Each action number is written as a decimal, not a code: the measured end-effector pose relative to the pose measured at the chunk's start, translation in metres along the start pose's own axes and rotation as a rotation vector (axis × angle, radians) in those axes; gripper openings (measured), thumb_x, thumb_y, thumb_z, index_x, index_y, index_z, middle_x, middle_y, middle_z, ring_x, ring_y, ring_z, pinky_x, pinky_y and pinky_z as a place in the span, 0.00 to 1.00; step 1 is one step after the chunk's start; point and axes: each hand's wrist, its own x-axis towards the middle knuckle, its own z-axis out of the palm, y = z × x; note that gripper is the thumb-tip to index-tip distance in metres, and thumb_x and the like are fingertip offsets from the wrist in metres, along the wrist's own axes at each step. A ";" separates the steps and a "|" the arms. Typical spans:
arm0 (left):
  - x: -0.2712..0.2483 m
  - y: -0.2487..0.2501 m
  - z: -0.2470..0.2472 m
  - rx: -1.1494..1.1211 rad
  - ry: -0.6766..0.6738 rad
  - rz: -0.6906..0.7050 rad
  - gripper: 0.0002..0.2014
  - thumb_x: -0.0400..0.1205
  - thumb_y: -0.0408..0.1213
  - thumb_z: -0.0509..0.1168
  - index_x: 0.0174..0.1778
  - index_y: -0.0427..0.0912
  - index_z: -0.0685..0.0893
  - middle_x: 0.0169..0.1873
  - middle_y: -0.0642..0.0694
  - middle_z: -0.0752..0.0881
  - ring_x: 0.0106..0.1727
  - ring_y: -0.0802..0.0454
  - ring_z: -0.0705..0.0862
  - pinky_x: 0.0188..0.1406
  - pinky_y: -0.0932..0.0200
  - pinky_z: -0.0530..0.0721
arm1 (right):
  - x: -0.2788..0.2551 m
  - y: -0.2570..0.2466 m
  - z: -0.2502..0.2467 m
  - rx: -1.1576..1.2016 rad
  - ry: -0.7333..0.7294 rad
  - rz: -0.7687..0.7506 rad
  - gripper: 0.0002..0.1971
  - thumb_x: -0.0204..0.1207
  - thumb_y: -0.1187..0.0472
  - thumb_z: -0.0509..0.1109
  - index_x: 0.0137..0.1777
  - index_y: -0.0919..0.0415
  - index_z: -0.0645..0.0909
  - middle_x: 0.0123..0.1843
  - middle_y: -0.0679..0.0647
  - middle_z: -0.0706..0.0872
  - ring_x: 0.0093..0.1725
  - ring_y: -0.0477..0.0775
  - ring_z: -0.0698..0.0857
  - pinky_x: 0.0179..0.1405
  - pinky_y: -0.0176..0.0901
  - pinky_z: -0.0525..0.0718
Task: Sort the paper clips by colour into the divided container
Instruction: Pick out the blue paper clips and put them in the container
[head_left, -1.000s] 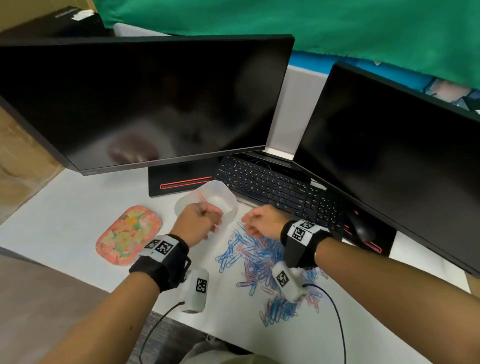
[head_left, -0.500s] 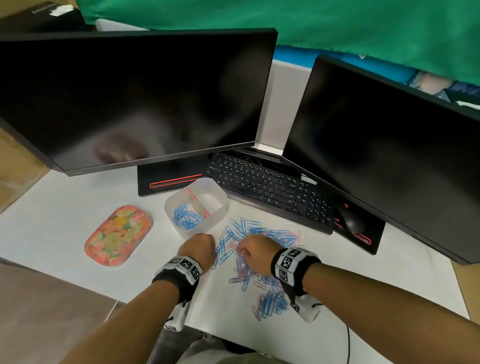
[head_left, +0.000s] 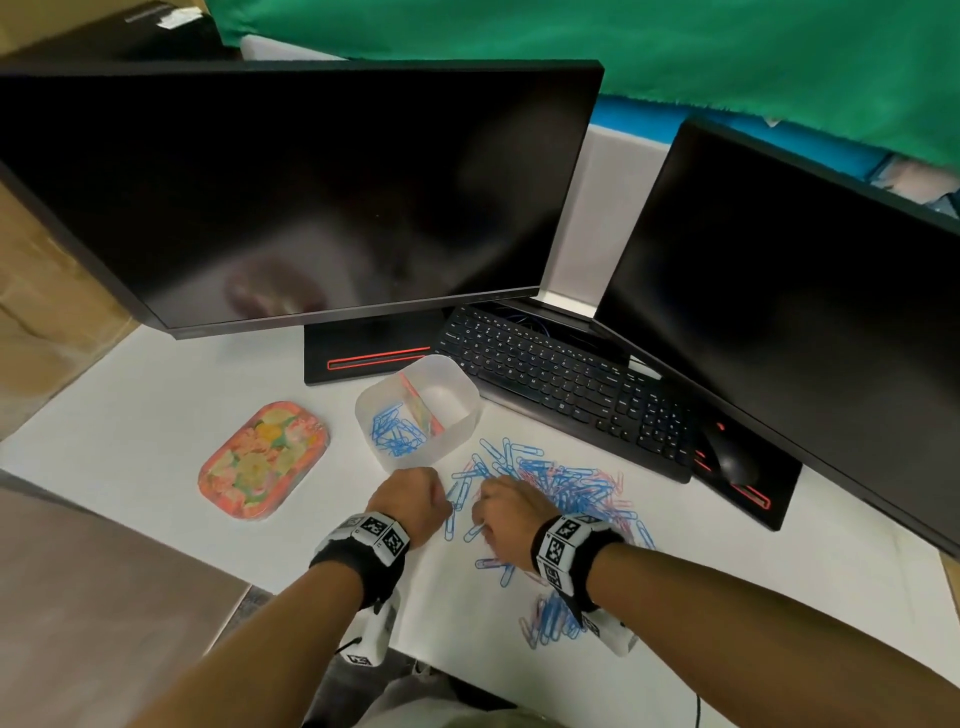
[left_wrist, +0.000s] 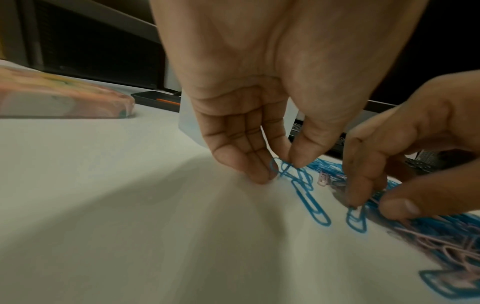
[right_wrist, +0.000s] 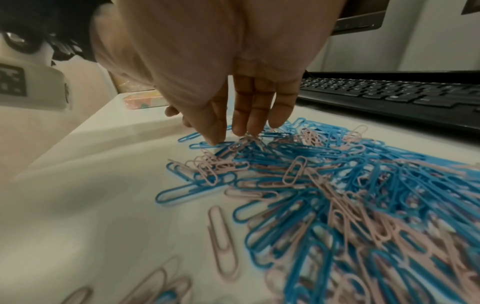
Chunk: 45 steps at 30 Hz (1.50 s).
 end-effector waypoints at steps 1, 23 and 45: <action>0.000 0.001 -0.001 -0.036 -0.005 -0.005 0.07 0.75 0.41 0.65 0.32 0.47 0.77 0.35 0.47 0.84 0.39 0.46 0.83 0.38 0.58 0.82 | 0.002 -0.001 0.000 0.000 0.005 -0.006 0.11 0.75 0.65 0.64 0.53 0.61 0.86 0.52 0.58 0.82 0.56 0.62 0.79 0.54 0.54 0.81; -0.007 -0.005 -0.001 -0.215 0.007 -0.011 0.09 0.80 0.33 0.62 0.47 0.46 0.88 0.43 0.49 0.87 0.46 0.53 0.83 0.45 0.68 0.74 | 0.005 -0.014 -0.010 0.078 -0.132 -0.017 0.12 0.72 0.70 0.68 0.56 0.66 0.80 0.57 0.64 0.82 0.59 0.65 0.79 0.55 0.51 0.80; -0.032 -0.002 -0.049 -0.497 0.236 -0.020 0.11 0.76 0.28 0.67 0.37 0.51 0.88 0.32 0.51 0.89 0.36 0.54 0.88 0.46 0.64 0.84 | 0.050 -0.010 -0.028 -0.029 -0.234 0.004 0.16 0.76 0.72 0.62 0.62 0.61 0.81 0.62 0.62 0.81 0.61 0.64 0.81 0.56 0.47 0.81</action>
